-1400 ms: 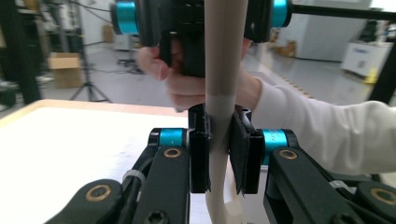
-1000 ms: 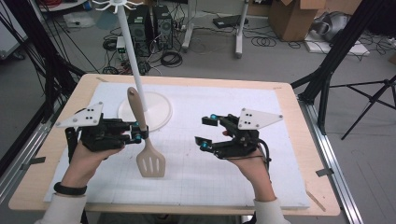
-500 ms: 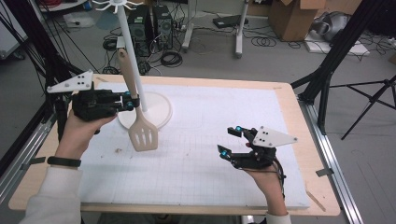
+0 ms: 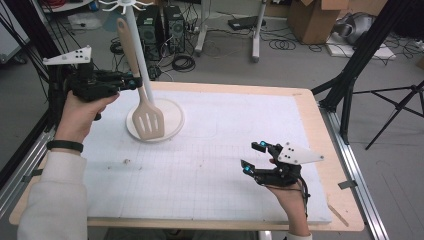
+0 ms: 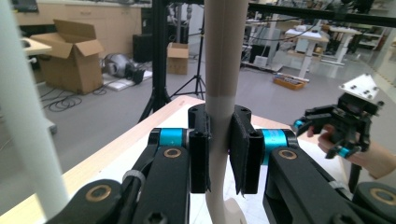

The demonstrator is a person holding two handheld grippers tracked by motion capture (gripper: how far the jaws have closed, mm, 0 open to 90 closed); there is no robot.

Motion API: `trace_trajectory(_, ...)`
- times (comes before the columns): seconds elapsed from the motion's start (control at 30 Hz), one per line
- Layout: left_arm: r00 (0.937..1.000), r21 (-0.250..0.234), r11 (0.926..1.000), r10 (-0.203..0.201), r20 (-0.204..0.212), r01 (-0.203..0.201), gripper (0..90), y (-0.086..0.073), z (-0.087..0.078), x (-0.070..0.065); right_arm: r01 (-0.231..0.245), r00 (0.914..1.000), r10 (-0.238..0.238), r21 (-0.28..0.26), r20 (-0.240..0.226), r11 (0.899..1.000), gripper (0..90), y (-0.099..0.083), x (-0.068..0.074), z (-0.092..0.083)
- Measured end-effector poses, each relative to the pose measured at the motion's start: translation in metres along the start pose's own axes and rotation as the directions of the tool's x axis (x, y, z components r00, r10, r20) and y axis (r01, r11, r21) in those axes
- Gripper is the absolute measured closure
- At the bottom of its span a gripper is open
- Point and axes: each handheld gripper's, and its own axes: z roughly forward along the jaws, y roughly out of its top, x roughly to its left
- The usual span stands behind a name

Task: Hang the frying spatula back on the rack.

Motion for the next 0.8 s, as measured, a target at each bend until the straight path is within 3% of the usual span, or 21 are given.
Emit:
trace_trajectory(0.2,0.9987,0.017,0.9986,-0.049,-0.016,0.049,78.6,0.002,0.002,0.019,-0.004,0.9999,0.004,-0.008,0.010,1.000,31.2,-0.003,-0.002,-0.005)
trace_trajectory(0.67,0.9972,-0.012,0.9974,-0.071,-0.024,0.071,78.6,0.001,0.000,0.034,-0.023,0.9997,0.023,-0.003,0.010,1.000,30.3,-0.010,-0.006,-0.008)
trace_trajectory(0.8,0.9969,-0.001,0.9971,-0.076,-0.021,0.076,78.5,0.003,0.001,0.037,-0.026,0.9996,0.026,-0.001,0.006,1.000,30.3,-0.010,-0.005,-0.008)
